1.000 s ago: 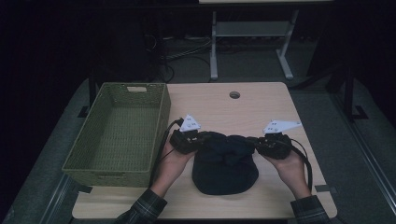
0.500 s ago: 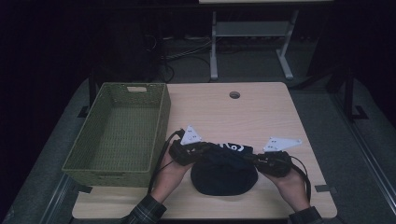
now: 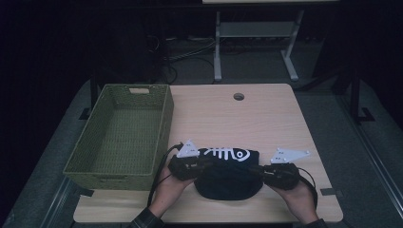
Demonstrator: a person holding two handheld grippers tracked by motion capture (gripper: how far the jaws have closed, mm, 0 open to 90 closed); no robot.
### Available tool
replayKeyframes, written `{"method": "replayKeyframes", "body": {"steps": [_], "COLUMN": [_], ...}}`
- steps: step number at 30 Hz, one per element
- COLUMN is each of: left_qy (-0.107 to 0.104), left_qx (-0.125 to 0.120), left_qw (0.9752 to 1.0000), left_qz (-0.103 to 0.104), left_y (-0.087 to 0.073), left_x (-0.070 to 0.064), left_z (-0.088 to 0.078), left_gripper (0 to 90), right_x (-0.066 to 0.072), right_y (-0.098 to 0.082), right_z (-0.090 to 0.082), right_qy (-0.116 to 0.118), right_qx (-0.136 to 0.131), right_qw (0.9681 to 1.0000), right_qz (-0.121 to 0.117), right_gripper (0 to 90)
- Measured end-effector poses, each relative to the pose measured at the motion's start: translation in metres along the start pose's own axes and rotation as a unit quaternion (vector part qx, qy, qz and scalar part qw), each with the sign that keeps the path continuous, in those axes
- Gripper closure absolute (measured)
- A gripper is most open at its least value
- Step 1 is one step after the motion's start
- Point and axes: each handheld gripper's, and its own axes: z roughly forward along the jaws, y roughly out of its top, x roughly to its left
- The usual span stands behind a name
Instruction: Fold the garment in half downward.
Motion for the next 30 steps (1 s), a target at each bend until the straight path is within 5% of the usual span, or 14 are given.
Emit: {"method": "replayKeyframes", "body": {"steps": [7,10,15,23,30], "left_qy": [-0.003,-0.008,-0.007,-0.012,-0.027], "left_qx": [0.002,-0.007,-0.032,-0.06,-0.044], "left_qw": [1.0,0.9999,0.9994,0.998,0.9986], "left_qz": [-0.005,-0.008,0.008,0.017,0.011], "left_y": [-0.007,-0.005,0.005,0.018,0.021], "left_x": [-0.003,-0.004,-0.008,-0.011,-0.007], "left_z": [-0.003,-0.009,-0.026,-0.045,-0.026], "left_gripper": [62.9,53.5,51.4,65.1,87.8], "right_x": [0.004,0.005,0.007,0.004,-0.009], "right_y": [-0.009,-0.009,0.0,0.008,0.005], "right_z": [-0.001,-0.004,-0.021,-0.043,-0.025], "right_qy": [0.007,0.011,0.01,0.004,-0.014], "right_qx": [0.002,-0.006,-0.038,-0.06,-0.036], "right_qw": [0.9999,0.9999,0.9992,0.9982,0.9992], "right_qz": [0.007,0.008,0.005,0.005,0.004], "right_gripper": [71.0,61.9,59.9,70.5,86.1]}}
